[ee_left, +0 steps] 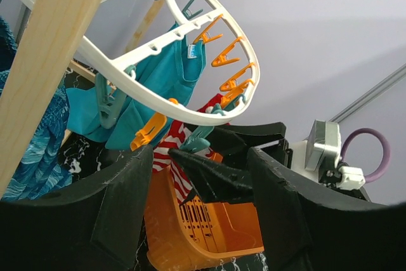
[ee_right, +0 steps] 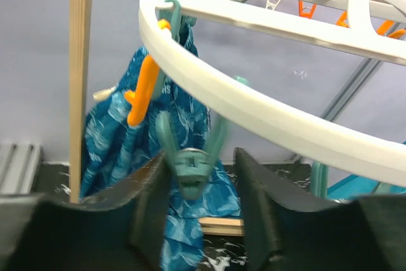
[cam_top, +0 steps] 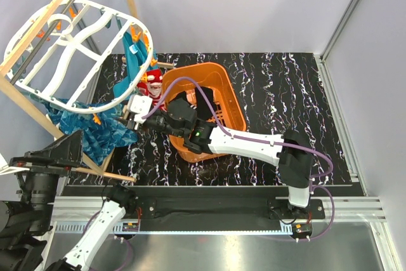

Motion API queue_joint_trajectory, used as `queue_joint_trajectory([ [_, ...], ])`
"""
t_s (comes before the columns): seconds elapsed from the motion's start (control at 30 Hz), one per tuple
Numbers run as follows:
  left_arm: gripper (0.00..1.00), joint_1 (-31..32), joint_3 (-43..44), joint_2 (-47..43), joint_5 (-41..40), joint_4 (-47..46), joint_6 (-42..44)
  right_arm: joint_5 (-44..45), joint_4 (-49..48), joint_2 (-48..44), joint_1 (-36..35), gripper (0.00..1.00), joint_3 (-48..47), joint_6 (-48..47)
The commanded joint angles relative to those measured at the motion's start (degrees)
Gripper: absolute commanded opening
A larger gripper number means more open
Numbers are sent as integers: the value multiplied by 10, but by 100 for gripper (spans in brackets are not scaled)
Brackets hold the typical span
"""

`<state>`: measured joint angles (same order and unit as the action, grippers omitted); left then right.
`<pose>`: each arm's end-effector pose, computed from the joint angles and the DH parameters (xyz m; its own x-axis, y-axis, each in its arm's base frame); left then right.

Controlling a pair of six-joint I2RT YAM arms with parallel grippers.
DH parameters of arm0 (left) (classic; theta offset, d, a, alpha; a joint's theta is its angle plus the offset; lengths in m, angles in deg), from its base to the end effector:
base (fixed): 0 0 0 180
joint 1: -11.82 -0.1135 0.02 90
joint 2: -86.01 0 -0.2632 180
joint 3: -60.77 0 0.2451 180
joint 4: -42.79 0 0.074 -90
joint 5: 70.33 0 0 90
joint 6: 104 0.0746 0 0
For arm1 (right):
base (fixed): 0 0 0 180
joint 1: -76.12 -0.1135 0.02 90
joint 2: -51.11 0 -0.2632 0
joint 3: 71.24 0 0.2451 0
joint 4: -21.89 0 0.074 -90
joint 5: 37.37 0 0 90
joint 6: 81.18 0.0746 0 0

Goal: Clip the socks to the hanger
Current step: Open the clamp at the hanger.

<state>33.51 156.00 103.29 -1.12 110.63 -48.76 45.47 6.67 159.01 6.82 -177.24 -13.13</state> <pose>-0.0261 0.0389 0.4566 0.1221 -0.6222 -0.7733 0.1101 0.7828 -0.6125 0.1645 0.4616 0.3899 0.4385 0.1112 -0.8918 -0.8702 0.3006 -0.3904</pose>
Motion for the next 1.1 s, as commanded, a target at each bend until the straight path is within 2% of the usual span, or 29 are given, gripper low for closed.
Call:
queue_joint_trajectory([
  [0.0,66,1,14,-9,15,-7,6,21,-53,6,-7,47,-28,23],
  [0.13,66,3,15,-8,21,-1,0,21,-58,3,-6,35,-19,39],
  [0.4,66,5,16,0,66,-7,-21,1,-31,-25,-7,25,3,99],
  [0.5,66,5,17,13,102,-14,-28,-25,34,-49,-6,23,-7,153],
  [0.6,66,7,16,18,124,-19,-49,-61,195,-56,-5,21,-69,202],
  [0.73,67,9,-3,17,156,-42,-83,-97,275,-75,5,21,-107,283],
  [0.87,67,9,-39,13,182,-67,-118,-198,371,-60,49,22,-171,378],
  [1.0,69,9,-88,12,204,-116,-145,-389,308,-38,101,24,-175,538],
  [1.07,70,9,-104,9,204,-158,-159,-441,278,-36,110,24,-173,604],
])
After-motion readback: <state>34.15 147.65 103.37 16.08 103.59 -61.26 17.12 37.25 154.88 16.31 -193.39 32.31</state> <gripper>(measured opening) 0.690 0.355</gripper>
